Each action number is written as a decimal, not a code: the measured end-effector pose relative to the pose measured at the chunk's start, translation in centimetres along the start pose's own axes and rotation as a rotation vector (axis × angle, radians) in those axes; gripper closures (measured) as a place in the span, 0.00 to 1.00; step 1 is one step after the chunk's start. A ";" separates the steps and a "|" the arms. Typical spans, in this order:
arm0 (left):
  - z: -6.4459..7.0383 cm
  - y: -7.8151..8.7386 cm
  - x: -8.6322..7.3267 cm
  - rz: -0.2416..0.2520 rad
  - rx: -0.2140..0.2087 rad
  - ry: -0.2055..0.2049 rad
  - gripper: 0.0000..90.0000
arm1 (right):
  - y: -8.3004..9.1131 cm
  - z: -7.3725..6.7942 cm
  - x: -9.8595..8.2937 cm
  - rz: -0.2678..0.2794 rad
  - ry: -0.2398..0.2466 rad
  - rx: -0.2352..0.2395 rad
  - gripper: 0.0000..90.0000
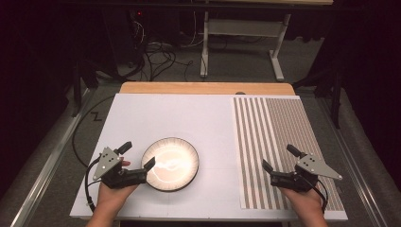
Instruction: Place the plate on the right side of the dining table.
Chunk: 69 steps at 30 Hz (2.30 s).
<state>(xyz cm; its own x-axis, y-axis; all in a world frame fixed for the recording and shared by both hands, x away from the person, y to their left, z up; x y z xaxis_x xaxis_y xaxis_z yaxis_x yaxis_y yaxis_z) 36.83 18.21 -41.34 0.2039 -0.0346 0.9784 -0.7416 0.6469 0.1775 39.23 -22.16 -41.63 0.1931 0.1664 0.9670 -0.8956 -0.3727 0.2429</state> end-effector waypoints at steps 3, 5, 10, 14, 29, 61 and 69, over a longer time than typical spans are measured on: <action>0.0 0.0 0.0 -0.001 0.000 0.001 0.02 | 0.0 -0.1 -0.1 -0.001 0.003 0.004 0.01; 0.0 -0.1 -0.1 -0.003 -0.001 0.001 0.02 | 0.0 -0.1 -0.1 -0.004 0.002 0.006 0.01; 0.0 -0.1 0.0 -0.002 0.001 0.001 0.02 | 0.0 -0.2 -0.1 -0.003 0.001 0.006 0.01; 0.0 0.0 0.0 -0.004 0.001 0.001 0.02 | 0.0 -0.2 -0.1 -0.005 -0.001 0.007 0.01; 0.0 0.0 -0.1 -0.010 -0.001 -0.003 0.02 | 0.0 -0.2 -0.1 -0.003 0.000 0.004 0.01; 0.1 0.0 -0.1 -0.008 -0.006 0.008 0.02 | -0.9 -2.3 0.8 -0.006 0.014 0.041 0.01; 0.0 0.0 -0.2 -0.015 -0.002 0.000 0.02 | -2.2 -4.7 2.3 -0.007 0.033 0.092 0.01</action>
<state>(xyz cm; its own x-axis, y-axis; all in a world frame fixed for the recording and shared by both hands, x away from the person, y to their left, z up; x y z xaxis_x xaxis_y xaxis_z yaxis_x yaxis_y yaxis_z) 36.81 18.25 -41.56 0.2149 -0.0449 0.9756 -0.7373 0.6477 0.1922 39.75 -16.64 -40.27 0.1850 0.1987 0.9625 -0.8534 -0.4532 0.2576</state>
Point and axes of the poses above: each handheld gripper's, and its own axes: y roughly backward along the jaws, x roughly out of its top, z roughly to its right, the point moved 10 cm from there along -y, roughly forward along the jaws, and after that the axes turned 9 degrees about -x, right-handed, at the moved point
